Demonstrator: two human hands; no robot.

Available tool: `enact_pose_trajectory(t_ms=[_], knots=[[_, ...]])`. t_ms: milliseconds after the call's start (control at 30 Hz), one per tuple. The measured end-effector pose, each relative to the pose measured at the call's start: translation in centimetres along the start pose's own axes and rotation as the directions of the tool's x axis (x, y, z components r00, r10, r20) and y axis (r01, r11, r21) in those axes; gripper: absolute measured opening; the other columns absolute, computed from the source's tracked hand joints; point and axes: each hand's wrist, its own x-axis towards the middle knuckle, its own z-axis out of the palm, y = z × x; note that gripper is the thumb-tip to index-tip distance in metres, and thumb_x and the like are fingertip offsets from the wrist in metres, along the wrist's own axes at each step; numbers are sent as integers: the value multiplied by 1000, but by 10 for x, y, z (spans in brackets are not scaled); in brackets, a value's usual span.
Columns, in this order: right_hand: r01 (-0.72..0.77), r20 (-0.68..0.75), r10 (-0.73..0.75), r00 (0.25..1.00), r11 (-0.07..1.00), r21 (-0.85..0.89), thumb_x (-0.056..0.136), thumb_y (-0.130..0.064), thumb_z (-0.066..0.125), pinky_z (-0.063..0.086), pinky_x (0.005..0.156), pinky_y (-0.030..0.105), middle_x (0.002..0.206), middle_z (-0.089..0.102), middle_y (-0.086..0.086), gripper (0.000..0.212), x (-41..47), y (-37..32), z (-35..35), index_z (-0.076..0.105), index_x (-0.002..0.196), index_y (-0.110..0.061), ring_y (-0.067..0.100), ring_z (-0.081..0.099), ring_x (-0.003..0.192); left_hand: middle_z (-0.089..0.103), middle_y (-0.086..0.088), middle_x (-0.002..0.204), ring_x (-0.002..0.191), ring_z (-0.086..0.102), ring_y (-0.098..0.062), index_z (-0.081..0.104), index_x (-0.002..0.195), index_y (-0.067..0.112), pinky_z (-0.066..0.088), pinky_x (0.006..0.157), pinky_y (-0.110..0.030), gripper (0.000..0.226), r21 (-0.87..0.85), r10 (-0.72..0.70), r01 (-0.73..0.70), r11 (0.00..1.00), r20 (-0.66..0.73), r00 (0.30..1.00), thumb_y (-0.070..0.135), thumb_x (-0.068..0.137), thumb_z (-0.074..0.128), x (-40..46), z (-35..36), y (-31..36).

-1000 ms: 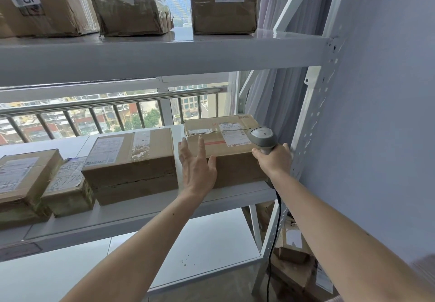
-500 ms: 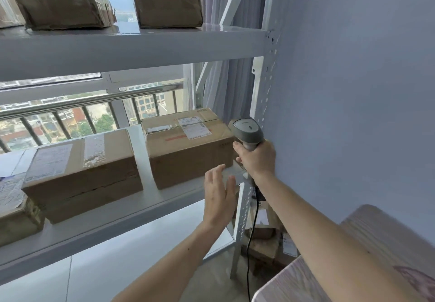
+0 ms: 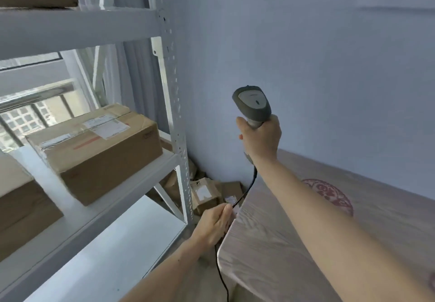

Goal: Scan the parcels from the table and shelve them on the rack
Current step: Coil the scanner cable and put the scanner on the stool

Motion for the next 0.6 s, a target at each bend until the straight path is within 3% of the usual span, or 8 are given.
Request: enact_pose_trajectory(t_ms=[67, 133, 200, 300, 400, 600], knots=[[59, -97, -69, 993, 993, -101, 80, -20, 76, 56, 66, 39, 99, 60, 10, 36, -6, 11, -32, 44, 71, -33, 29, 67, 75, 52, 18, 54, 52, 45, -1, 62, 76, 22, 37, 57, -26, 41, 62, -19, 16, 998, 53, 998, 37, 107, 40, -3, 6, -13], [78, -148, -114, 982, 970, -232, 83, -19, 77, 50, 67, 36, 99, 53, 4, 31, -15, 26, -64, 48, 73, -23, 23, 59, 76, 52, 12, 55, 53, 47, -4, 62, 71, 27, 38, 58, -30, 44, 98, -29, 20, 995, 85, 996, 42, 105, 41, -5, 12, -23], [50, -173, -124, 977, 924, -380, 84, -19, 75, 47, 63, 32, 103, 53, 4, 18, -25, 47, -94, 59, 81, -14, 22, 57, 75, 54, 9, 58, 54, 49, -6, 63, 71, 25, 38, 58, -30, 46, 166, -44, 25, 986, 113, 993, 45, 105, 40, -4, 18, -26], [-25, -217, -107, 970, 848, -529, 84, -15, 71, 36, 58, 27, 104, 53, 7, 14, -48, 77, -142, 59, 81, -11, 28, 57, 71, 64, -2, 64, 64, 60, -19, 66, 73, 11, 39, 61, -31, 54, 209, -69, 51, 977, 81, 994, 46, 105, 40, -4, 33, -19], [-181, -325, -28, 945, 784, -593, 84, -15, 71, 37, 62, 31, 106, 54, 8, 12, -79, 99, -189, 63, 88, -8, 34, 60, 77, 59, -1, 53, 54, 54, -17, 65, 72, 9, 40, 57, -30, 53, 12, -137, 137, 991, 46, 990, 44, 105, 43, -6, 58, 4], [-316, -402, 9, 916, 635, -705, 84, -10, 70, 38, 60, 33, 107, 53, 8, 11, -131, 128, -277, 65, 94, -6, 35, 60, 72, 59, -10, 54, 43, 46, -16, 63, 86, 3, 38, 49, -27, 43, -289, -261, 315, 904, 212, 942, 39, 104, 49, -5, 136, 67]])
